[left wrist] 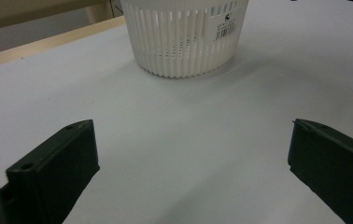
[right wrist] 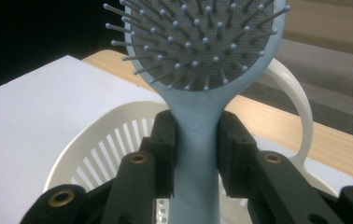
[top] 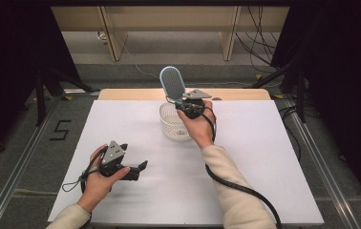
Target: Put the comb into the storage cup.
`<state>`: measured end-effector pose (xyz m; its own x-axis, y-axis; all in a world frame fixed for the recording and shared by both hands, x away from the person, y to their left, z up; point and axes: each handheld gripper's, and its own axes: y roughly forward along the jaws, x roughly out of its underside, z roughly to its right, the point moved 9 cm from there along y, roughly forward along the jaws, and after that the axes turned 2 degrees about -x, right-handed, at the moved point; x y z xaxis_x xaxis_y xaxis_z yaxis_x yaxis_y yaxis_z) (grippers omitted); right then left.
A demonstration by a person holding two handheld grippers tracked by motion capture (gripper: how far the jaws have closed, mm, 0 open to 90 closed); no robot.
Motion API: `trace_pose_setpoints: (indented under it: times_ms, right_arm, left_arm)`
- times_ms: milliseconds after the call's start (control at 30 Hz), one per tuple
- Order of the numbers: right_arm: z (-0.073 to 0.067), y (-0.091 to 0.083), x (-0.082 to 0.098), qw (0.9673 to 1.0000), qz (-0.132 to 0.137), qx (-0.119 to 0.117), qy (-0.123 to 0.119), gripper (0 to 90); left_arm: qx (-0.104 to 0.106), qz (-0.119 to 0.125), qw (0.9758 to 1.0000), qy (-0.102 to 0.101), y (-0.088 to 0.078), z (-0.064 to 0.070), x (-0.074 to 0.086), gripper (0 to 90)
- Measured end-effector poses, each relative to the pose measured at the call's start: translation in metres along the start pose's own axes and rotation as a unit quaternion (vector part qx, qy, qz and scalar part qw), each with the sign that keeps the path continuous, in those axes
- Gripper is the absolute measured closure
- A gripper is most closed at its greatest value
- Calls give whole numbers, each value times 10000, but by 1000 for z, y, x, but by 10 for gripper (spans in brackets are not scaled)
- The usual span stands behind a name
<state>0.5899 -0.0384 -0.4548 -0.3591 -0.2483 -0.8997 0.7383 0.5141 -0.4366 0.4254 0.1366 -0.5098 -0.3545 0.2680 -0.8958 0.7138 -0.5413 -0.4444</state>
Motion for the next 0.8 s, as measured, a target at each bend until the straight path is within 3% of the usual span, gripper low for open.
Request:
trace_pose_setpoints:
  times_ms: [800]
  right_arm:
    - [-2,-2,6,9999,-95,-28,-49,703]
  left_arm:
    - [10,-9,10000,16,0,0,0,11]
